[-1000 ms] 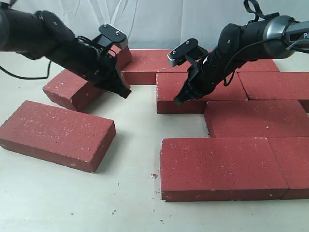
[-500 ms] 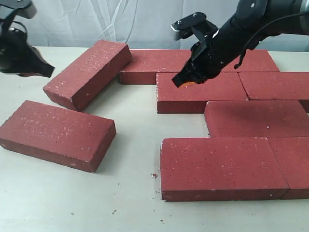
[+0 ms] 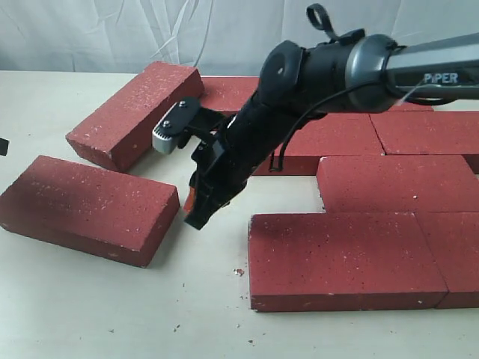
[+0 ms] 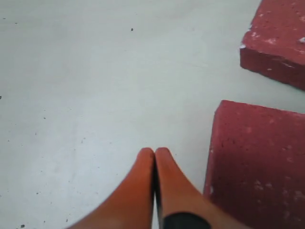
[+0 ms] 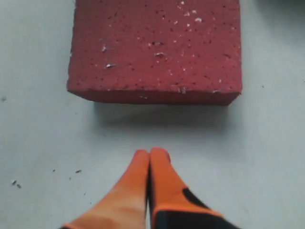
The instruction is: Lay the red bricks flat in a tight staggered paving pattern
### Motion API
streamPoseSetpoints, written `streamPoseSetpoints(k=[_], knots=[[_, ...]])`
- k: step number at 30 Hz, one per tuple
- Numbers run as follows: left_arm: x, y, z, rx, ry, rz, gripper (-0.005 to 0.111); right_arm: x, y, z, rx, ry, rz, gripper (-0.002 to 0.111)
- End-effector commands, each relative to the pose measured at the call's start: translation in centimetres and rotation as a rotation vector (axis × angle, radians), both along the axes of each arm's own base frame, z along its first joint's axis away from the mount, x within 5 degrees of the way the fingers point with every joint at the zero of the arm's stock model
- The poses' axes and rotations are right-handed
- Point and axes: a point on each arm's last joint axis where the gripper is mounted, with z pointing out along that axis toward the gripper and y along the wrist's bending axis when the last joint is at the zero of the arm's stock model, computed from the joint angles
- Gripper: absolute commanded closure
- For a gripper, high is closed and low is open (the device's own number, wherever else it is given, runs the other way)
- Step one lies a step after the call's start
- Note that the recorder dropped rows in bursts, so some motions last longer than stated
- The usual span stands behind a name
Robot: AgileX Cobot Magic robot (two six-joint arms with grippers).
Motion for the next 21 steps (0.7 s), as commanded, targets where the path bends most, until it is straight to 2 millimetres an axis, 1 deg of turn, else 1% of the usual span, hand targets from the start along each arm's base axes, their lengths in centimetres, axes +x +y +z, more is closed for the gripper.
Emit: streamPoseSetpoints(k=[1, 6, 7, 8, 11, 15, 19, 21], knots=[[0.5, 0.4, -2.7, -0.012, 0.069, 0.019, 0.107, -0.3, 1.5, -1.4, -0.019, -0.040, 0.028, 0.109], [0.4, 0.0, -4.4, -0.074, 0.169, 0.009, 0.107, 0.5, 2.2, -3.2, -0.042, -0.028, 0.022, 0.109], [0.4, 0.0, -4.5, -0.084, 0.177, 0.012, 0.107, 0.6, 2.4, -3.1, -0.037, -0.026, 0.020, 0.109], [0.4, -0.2, -4.6, -0.087, 0.182, 0.009, 0.107, 0.7, 2.5, -3.7, -0.040, -0.016, 0.015, 0.109], [0.4, -0.3, -4.6, -0.108, 0.186, 0.018, 0.107, 1.3, 2.6, -4.4, -0.034, -0.056, -0.021, 0.109], [0.1, -0.6, -4.7, -0.133, 0.215, -0.013, 0.107, 1.4, 2.8, -4.4, -0.014, -0.056, -0.047, 0.109], [0.3, -1.8, -4.2, -0.229, 0.216, -0.119, 0.107, 1.4, 2.8, -4.3, -0.006, -0.056, -0.057, 0.109], [0.4, -2.1, -4.0, -0.250, 0.206, -0.157, 0.107, 1.4, 2.8, -4.3, -0.008, -0.056, -0.056, 0.109]])
